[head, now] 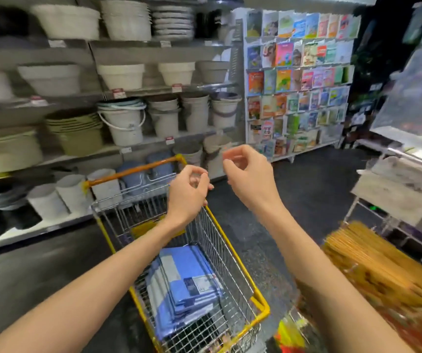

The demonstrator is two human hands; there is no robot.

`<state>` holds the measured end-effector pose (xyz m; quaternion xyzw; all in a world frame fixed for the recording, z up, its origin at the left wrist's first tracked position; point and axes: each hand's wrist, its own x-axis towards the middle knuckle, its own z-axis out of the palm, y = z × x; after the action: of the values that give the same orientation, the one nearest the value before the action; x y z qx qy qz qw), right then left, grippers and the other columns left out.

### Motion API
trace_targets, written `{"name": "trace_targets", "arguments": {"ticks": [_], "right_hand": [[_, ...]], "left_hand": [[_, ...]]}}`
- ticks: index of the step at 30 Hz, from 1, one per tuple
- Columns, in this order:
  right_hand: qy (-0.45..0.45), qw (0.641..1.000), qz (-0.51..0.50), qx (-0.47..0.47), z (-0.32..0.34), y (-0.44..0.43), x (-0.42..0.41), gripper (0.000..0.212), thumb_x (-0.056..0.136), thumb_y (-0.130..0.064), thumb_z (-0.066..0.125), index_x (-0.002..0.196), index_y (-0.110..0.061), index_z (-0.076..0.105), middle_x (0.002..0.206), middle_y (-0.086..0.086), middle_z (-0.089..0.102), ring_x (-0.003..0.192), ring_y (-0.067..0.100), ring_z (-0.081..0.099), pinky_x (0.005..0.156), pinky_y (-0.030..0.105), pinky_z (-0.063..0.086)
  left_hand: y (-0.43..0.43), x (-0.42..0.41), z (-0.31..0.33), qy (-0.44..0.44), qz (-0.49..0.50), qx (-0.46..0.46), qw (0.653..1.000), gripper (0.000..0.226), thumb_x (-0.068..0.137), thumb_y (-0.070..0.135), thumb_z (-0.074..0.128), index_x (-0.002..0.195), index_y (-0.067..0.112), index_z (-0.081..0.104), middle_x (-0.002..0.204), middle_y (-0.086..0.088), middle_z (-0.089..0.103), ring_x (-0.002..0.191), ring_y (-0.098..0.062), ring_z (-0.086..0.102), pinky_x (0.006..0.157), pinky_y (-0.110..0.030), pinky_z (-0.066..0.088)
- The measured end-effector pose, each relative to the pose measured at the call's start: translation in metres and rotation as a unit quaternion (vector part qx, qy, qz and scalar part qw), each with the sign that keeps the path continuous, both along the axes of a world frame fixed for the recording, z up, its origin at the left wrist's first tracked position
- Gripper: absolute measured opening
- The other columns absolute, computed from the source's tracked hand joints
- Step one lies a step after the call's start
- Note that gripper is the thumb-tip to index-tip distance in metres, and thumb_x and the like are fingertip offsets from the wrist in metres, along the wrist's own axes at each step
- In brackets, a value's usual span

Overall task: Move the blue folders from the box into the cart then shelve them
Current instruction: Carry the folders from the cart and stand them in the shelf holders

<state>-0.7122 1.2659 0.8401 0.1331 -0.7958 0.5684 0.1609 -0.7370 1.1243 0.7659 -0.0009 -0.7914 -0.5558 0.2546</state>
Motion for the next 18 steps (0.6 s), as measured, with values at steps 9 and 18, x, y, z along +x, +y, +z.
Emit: {"name": "trace_targets", "arguments": {"ticks": [9,18], "right_hand": [[-0.193,0.98,-0.048,0.024,-0.17,-0.093,-0.109,0.018,0.088,-0.014,0.06,0.105,-0.014,0.068,0.091,-0.004,0.067,0.084,0.014,0.062,0.079,0.027,0.048],[-0.462,0.878,-0.12,-0.04,-0.346,-0.19,-0.193,0.002,0.089,-0.017,0.058,0.09,-0.017,0.06,0.085,0.007,0.068,0.074,0.027,0.065,0.074,0.044,0.054]], "left_hand": [[-0.097,-0.114,-0.179,-0.181,0.057,-0.012,0.982,0.012,0.091,0.032,0.062,0.102,0.026,0.06,0.075,0.009,0.071,0.076,-0.019,0.071,0.076,-0.041,0.056],[-0.183,-0.172,-0.363,-0.442,0.014,-0.022,0.897,0.055,0.099,0.035,0.061,0.141,0.007,0.041,0.142,-0.014,0.051,0.126,-0.035,0.051,0.086,-0.036,0.037]]}}
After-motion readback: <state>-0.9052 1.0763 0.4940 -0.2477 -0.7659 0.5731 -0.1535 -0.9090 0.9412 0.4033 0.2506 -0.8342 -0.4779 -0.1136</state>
